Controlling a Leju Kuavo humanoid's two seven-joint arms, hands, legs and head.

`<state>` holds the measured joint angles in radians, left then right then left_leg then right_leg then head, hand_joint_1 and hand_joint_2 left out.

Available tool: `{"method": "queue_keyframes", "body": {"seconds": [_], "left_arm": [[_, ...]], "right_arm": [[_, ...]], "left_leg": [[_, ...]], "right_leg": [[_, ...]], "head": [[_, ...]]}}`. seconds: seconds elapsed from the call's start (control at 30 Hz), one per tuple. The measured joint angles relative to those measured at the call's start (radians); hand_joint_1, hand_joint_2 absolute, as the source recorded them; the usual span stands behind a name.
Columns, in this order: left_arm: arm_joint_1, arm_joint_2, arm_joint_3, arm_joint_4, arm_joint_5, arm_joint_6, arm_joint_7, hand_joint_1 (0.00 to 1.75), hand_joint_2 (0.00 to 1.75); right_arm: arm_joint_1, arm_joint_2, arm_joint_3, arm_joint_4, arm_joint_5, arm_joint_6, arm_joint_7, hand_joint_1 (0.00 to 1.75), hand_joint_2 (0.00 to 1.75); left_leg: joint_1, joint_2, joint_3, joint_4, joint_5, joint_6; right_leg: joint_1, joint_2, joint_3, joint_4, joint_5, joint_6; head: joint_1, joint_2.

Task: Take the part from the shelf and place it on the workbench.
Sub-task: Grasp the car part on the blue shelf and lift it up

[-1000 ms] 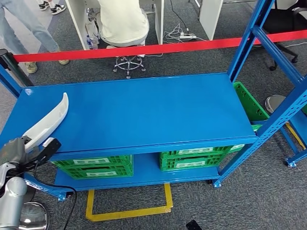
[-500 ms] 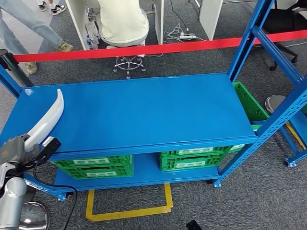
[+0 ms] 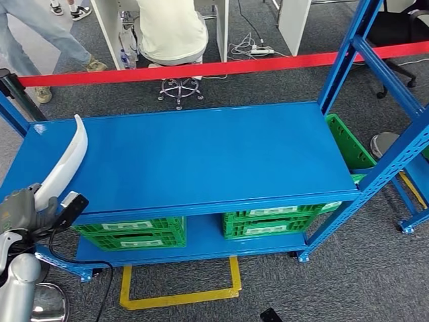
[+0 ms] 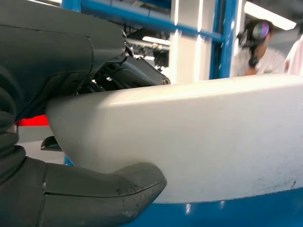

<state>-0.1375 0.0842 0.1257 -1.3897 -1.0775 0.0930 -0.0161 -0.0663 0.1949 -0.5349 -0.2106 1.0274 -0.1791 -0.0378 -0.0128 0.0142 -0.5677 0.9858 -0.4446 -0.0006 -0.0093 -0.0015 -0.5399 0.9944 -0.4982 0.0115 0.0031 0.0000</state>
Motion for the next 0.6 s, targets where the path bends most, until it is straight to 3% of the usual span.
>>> {"method": "queue_keyframes", "body": {"seconds": [0.37, 0.43, 0.47, 0.53, 0.6], "left_arm": [[0.036, -0.017, -0.022, -0.067, -0.003, 0.025, -0.015, 1.75, 1.75], [0.086, -0.034, -0.062, -0.163, -0.024, 0.060, -0.015, 1.75, 1.75], [0.123, -0.044, -0.094, -0.238, -0.044, 0.091, -0.016, 1.75, 1.75], [0.188, -0.060, -0.153, -0.371, -0.082, 0.149, -0.017, 1.75, 1.75], [0.218, -0.067, -0.183, -0.426, -0.100, 0.174, -0.019, 1.75, 1.75]], "right_arm": [[0.001, 0.000, -0.001, 0.000, -0.004, -0.003, 0.000, 0.00, 1.75], [0.002, 0.001, -0.004, 0.000, -0.008, -0.008, -0.003, 0.00, 1.75], [0.003, 0.004, -0.012, 0.000, -0.021, -0.006, -0.014, 0.00, 1.75], [0.004, 0.008, -0.034, 0.001, -0.055, 0.002, -0.043, 0.00, 1.75], [0.003, 0.009, -0.055, 0.001, -0.081, 0.012, -0.062, 0.00, 1.75]], "left_leg": [[0.000, 0.000, 0.000, 0.000, 0.000, 0.000], [-0.001, 0.000, -0.002, 0.003, -0.002, 0.004], [0.000, 0.002, -0.001, -0.003, 0.004, 0.011], [0.003, 0.005, -0.002, -0.015, 0.017, 0.029], [0.005, 0.007, -0.007, -0.024, 0.027, 0.036]], "right_leg": [[0.000, 0.000, 0.000, 0.000, 0.000, 0.000], [-0.001, 0.000, -0.001, -0.001, 0.001, 0.002], [-0.002, 0.000, -0.003, 0.000, -0.003, 0.007], [-0.002, 0.001, -0.022, 0.043, -0.044, 0.019], [-0.003, 0.001, -0.067, 0.162, -0.119, 0.028]], "head": [[0.000, 0.000], [0.000, 0.000], [0.000, 0.000], [0.002, 0.000], [0.004, 0.000]]}}
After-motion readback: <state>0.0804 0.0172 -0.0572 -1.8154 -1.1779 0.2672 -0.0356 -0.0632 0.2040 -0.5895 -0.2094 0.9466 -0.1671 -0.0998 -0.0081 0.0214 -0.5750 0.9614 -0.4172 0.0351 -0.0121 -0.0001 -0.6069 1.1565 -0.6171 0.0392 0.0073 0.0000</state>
